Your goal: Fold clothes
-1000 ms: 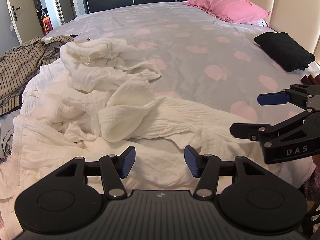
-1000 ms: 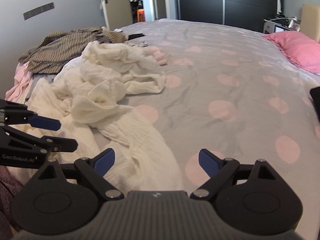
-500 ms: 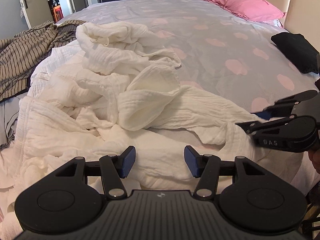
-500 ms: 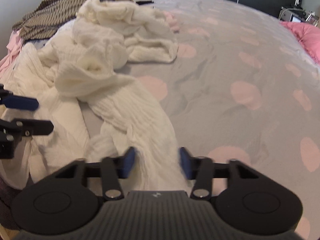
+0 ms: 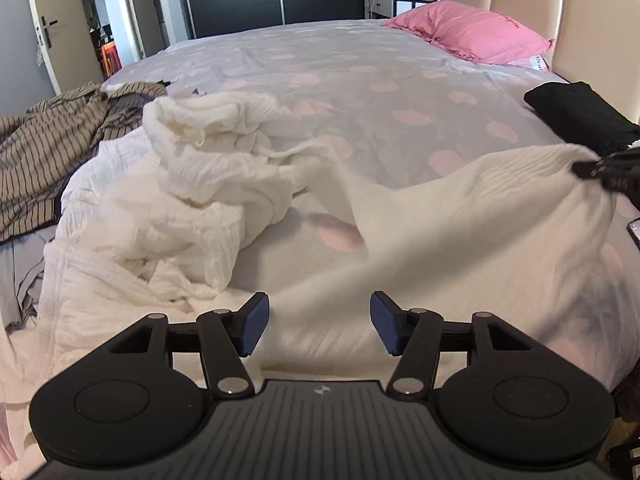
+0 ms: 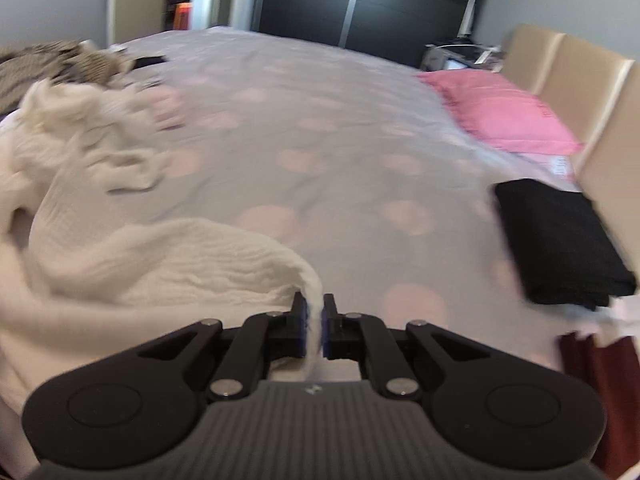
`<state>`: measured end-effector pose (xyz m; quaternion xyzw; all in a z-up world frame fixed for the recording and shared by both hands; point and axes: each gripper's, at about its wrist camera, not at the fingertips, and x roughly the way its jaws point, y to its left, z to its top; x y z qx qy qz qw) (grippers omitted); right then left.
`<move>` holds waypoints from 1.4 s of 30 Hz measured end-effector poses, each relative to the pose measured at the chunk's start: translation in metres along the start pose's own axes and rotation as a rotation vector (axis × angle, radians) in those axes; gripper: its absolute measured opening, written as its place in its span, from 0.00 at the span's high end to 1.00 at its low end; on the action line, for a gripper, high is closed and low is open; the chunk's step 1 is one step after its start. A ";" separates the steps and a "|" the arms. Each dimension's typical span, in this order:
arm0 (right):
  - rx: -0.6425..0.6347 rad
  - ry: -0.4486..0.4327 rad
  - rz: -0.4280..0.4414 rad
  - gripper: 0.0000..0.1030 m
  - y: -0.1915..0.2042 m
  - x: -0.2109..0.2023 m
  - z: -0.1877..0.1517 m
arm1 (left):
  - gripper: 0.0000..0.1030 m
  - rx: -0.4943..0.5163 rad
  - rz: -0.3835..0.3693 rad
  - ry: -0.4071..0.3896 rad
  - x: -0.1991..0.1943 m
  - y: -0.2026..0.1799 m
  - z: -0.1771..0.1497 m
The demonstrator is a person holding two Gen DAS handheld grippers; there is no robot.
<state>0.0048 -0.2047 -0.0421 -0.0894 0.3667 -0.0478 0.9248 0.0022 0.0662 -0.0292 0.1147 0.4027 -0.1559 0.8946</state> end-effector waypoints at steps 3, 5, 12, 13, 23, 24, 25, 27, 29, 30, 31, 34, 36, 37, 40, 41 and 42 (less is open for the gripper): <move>0.050 -0.001 -0.030 0.93 -0.038 -0.010 0.007 | 0.47 0.036 0.006 -0.018 -0.003 -0.007 0.003; 0.067 0.000 -0.049 0.93 -0.061 -0.016 0.011 | 0.46 0.055 0.010 -0.026 -0.005 -0.009 0.004; 0.009 0.005 -0.272 0.93 -0.131 -0.022 0.023 | 0.46 0.074 -0.007 -0.046 -0.010 -0.010 0.004; 0.001 0.005 -0.303 0.93 -0.141 -0.023 0.025 | 0.46 0.074 -0.006 -0.048 -0.010 -0.009 0.004; 0.159 0.090 -0.459 0.92 -0.252 -0.026 0.018 | 0.45 0.048 -0.036 -0.023 -0.002 -0.005 0.004; 0.175 0.105 -0.445 0.92 -0.255 -0.023 0.014 | 0.45 0.049 -0.044 -0.022 -0.001 -0.006 0.006; 0.183 0.119 -0.437 0.91 -0.256 -0.020 0.009 | 0.44 0.050 -0.050 -0.019 0.001 -0.007 0.007; 0.184 0.136 -0.411 0.86 -0.255 -0.016 0.003 | 0.42 0.046 -0.057 -0.011 0.005 -0.008 0.010; 0.178 0.140 -0.378 0.68 -0.251 -0.015 -0.002 | 0.42 0.033 -0.062 0.004 0.012 -0.008 0.013; 0.170 0.136 -0.364 0.66 -0.248 -0.014 -0.004 | 0.42 0.022 -0.068 0.015 0.016 -0.007 0.016; 0.161 0.130 -0.345 0.65 -0.243 -0.015 -0.005 | 0.42 0.010 -0.074 0.025 0.021 -0.007 0.018; 0.126 0.103 -0.289 0.58 -0.226 -0.019 -0.003 | 0.42 -0.023 -0.091 0.056 0.034 -0.004 0.025; 0.106 0.074 -0.238 0.54 -0.215 -0.022 0.000 | 0.43 -0.046 -0.103 0.077 0.043 -0.002 0.030; 0.091 0.070 -0.196 0.53 -0.207 -0.022 0.001 | 0.43 -0.057 -0.109 0.088 0.047 -0.001 0.032; 0.033 0.077 -0.041 0.52 -0.179 -0.019 0.002 | 0.43 -0.090 -0.127 0.119 0.061 0.002 0.039; 0.013 0.079 0.010 0.51 -0.170 -0.018 0.002 | 0.43 -0.103 -0.134 0.129 0.065 0.003 0.041; -0.007 0.082 0.062 0.51 -0.161 -0.016 0.003 | 0.44 -0.115 -0.140 0.136 0.068 0.004 0.041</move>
